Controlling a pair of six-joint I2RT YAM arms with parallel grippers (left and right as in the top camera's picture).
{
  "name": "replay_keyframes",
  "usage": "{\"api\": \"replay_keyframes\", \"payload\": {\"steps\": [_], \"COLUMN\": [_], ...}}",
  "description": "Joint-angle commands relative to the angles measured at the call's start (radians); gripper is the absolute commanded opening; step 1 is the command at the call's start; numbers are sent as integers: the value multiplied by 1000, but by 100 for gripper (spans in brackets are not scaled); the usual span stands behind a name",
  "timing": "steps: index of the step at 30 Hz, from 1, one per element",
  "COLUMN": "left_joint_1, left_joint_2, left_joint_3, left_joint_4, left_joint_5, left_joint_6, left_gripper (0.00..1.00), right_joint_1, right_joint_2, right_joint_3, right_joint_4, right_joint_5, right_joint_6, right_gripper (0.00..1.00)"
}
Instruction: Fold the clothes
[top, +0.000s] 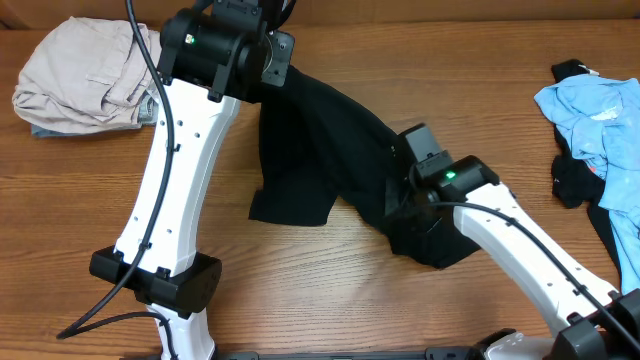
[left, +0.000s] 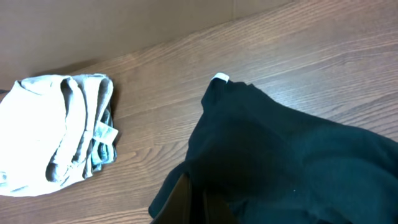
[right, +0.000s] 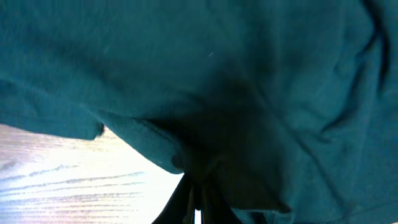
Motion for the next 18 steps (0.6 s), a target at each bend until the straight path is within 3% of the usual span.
{"api": "replay_keyframes", "payload": {"steps": [1, 18], "left_joint_1": [11, 10], "left_joint_2": [-8, -8], "left_joint_3": [24, 24], "left_joint_4": [16, 24], "left_joint_5": [-23, -25], "left_joint_6": [-21, -21], "left_gripper": [4, 4], "right_joint_1": [-16, -16], "right_joint_2": [-28, -28], "right_joint_3": [34, 106], "right_joint_4": [8, -17], "right_joint_5": [10, 10], "right_joint_6": [-20, -41], "right_gripper": [4, 4]}}
